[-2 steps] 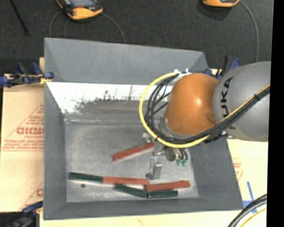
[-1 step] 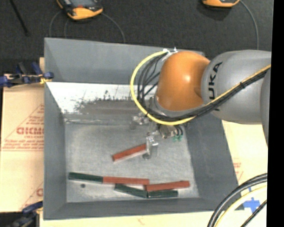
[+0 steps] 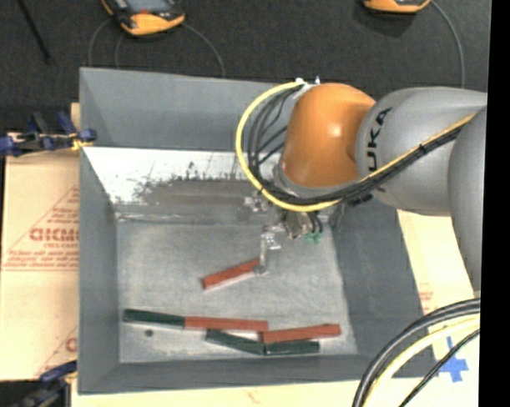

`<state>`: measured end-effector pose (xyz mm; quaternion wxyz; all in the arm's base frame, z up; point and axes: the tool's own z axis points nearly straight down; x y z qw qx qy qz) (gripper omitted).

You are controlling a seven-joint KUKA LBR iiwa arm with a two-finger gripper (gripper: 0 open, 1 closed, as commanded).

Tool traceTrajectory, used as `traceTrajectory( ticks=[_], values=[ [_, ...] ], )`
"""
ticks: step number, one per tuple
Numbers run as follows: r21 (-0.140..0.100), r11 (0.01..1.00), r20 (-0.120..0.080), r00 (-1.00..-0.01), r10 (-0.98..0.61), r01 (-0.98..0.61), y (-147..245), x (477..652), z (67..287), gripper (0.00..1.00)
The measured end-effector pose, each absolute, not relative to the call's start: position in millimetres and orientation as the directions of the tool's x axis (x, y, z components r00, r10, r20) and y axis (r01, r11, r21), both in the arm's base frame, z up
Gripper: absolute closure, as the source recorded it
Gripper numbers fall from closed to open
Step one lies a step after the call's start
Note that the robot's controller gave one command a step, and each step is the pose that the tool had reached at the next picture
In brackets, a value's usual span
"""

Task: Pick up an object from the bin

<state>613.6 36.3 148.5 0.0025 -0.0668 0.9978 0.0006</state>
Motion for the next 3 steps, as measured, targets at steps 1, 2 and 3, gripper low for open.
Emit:
traceTrajectory(
  ticks=[1,2,3],
  values=[
    [-0.002,0.966,-0.006,-0.966,-0.258,-0.258,43,600.7,94,0.00],
    [-0.001,0.949,-0.005,-0.949,-0.315,-0.315,40,622.1,71,1.00],
    [-0.001,0.949,-0.005,-0.949,-0.315,-0.315,40,622.1,71,1.00]
  ],
)
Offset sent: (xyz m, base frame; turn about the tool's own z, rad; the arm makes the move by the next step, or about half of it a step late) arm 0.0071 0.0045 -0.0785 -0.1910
